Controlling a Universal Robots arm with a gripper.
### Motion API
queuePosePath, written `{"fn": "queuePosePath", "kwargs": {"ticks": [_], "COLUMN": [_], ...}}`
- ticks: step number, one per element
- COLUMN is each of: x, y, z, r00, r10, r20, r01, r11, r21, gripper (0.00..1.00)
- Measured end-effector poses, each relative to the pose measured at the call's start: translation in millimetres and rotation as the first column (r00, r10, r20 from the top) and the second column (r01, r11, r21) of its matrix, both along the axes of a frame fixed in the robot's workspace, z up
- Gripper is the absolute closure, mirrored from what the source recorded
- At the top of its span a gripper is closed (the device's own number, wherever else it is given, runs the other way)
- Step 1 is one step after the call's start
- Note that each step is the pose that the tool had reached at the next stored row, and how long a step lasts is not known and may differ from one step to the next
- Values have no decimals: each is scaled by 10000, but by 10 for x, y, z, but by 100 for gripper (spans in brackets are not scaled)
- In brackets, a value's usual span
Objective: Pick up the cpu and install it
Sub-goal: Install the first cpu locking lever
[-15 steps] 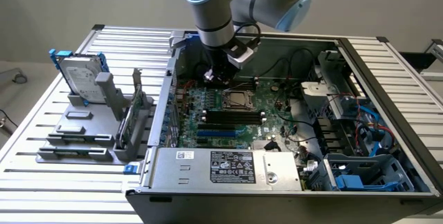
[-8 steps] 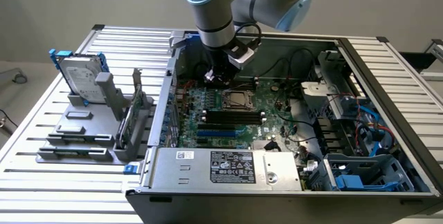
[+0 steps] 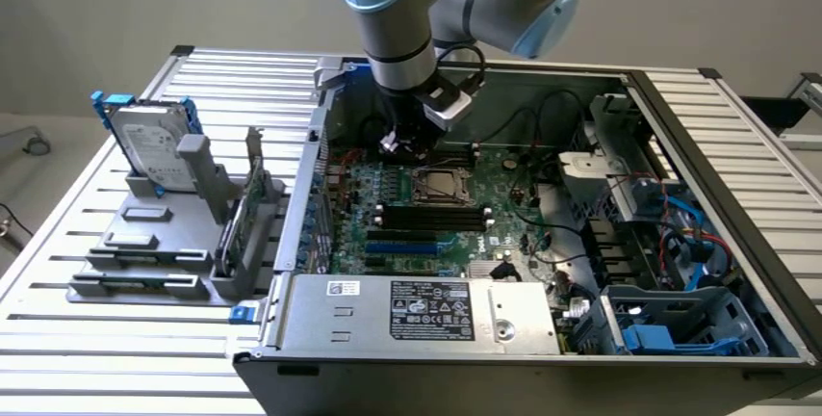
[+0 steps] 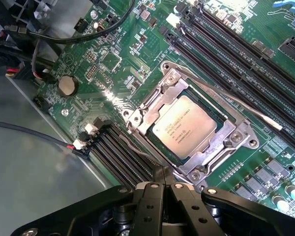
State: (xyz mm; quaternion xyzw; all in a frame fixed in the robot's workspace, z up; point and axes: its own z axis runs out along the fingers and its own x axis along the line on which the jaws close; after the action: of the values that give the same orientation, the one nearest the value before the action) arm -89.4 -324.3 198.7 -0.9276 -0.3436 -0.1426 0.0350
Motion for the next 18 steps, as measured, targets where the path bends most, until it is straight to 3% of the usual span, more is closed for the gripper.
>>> {"fn": "queuePosePath", "kwargs": {"ticks": [18], "x": [21], "y": [5], "z": [-27], "r00": [10000], "r10": [0], "r20": [4], "r01": [0], "r11": [10000], "r21": [2], "gripper": [89]}}
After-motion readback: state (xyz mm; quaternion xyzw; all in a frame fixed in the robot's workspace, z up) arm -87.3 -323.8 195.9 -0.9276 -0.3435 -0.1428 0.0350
